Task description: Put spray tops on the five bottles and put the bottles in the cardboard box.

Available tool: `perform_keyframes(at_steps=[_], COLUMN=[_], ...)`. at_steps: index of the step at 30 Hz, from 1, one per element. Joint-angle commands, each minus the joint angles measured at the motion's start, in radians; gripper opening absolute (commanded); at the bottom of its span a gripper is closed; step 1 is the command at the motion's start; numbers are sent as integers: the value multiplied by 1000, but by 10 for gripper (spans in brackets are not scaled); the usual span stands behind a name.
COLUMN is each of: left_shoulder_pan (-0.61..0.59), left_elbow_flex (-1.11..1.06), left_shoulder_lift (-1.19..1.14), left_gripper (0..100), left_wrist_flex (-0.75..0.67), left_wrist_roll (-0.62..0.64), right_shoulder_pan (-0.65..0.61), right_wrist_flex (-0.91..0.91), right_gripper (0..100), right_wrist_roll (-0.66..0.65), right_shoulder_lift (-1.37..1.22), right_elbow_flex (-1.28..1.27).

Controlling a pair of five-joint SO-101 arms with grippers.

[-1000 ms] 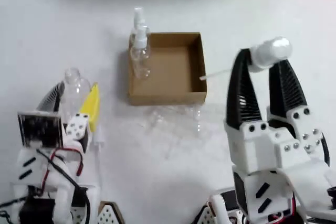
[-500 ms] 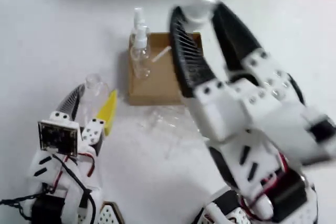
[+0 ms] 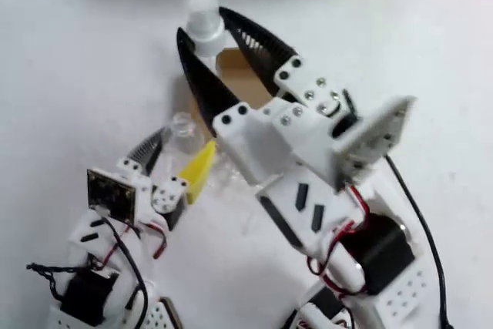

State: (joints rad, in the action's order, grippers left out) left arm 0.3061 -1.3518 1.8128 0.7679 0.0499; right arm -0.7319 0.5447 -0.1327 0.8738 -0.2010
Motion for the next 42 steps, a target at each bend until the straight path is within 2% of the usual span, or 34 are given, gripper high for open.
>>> perform_keyframes(at_steps=[1,7,25,35,39,42], left_shoulder_pan=[24,18,18,18,18,18], left_elbow_flex=[-46,-115,-117,-112,-110,-110], left_shoulder_lift=[13,13,13,13,13,13], left_gripper=[20,20,20,20,20,20], left_wrist_flex=[-21,-61,-61,-61,-61,-61], left_wrist_roll=[11,9,9,9,9,9], right_shoulder_pan=[-4,-4,-5,-5,-5,-5], right_wrist_flex=[4,-12,-294,-305,-303,-297], right_gripper=[15,15,15,15,15,15], right_wrist_roll=[-23,-21,-28,-18,77,86], right_shoulder_lift=[5,4,-7,-51,-56,-50], right_elbow_flex=[-18,-66,-299,-345,-353,-353])
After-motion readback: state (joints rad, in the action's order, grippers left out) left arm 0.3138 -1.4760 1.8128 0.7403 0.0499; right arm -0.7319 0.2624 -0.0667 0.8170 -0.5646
